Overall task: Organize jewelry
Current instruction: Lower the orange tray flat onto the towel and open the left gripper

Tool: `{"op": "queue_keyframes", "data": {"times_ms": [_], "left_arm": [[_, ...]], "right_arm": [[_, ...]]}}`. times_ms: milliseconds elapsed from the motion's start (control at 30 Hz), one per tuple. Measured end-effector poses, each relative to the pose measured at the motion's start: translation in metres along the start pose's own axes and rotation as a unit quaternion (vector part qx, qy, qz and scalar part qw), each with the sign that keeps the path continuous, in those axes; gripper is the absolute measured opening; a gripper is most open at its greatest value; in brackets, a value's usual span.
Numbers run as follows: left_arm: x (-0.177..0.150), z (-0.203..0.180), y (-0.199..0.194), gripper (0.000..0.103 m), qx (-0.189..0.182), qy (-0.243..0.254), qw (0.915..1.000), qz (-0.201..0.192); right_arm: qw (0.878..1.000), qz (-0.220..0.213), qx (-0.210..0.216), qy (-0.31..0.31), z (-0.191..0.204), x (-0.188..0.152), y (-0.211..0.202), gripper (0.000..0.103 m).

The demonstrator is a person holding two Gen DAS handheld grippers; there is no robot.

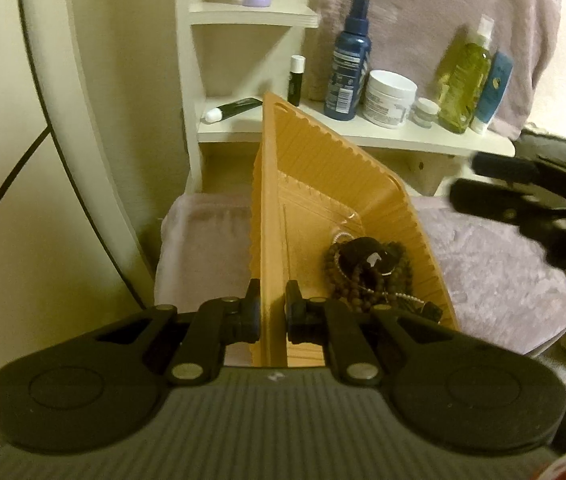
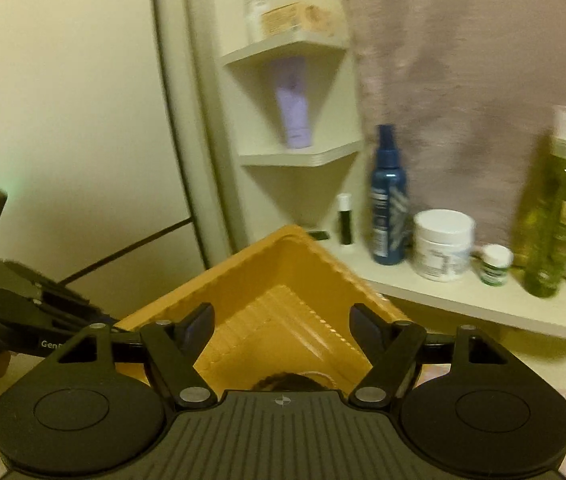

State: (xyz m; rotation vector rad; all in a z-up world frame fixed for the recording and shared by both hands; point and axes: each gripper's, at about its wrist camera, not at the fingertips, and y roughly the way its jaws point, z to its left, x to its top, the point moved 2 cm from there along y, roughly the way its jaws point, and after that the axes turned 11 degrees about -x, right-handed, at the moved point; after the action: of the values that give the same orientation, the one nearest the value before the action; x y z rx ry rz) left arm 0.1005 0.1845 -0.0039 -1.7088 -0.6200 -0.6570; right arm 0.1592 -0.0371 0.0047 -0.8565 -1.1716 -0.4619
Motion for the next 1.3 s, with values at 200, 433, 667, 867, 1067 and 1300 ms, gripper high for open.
{"op": "queue_keyframes", "data": {"times_ms": [200, 433, 667, 867, 1067, 1300], "left_arm": [[-0.009, 0.032, 0.003, 0.010, -0.028, -0.028, 0.9992, -0.001], [-0.024, 0.061, 0.016, 0.011, -0.040, -0.061, 0.9972, 0.013], [-0.031, 0.083, 0.009, 0.015, -0.035, -0.097, 0.9946, -0.005], [-0.030, 0.070, -0.030, 0.055, 0.003, -0.088, 0.9953, -0.039], [-0.039, 0.024, -0.059, 0.095, 0.022, -0.063, 0.9962, -0.056], [-0.062, -0.026, -0.059, 0.100, 0.012, -0.058, 0.9974, -0.041]], "right_arm": [[0.999, 0.000, -0.042, 0.025, -0.019, -0.012, -0.020, 0.074], [0.997, 0.017, -0.063, 0.043, -0.025, -0.026, -0.025, 0.074], [0.993, 0.041, -0.087, 0.065, -0.025, -0.037, -0.033, 0.074], [0.981, 0.095, -0.147, 0.079, -0.020, -0.048, -0.049, 0.079], [0.965, 0.156, -0.187, 0.097, -0.013, -0.060, -0.070, 0.083], [0.955, 0.184, -0.202, 0.114, -0.007, -0.072, -0.095, 0.084]]}}
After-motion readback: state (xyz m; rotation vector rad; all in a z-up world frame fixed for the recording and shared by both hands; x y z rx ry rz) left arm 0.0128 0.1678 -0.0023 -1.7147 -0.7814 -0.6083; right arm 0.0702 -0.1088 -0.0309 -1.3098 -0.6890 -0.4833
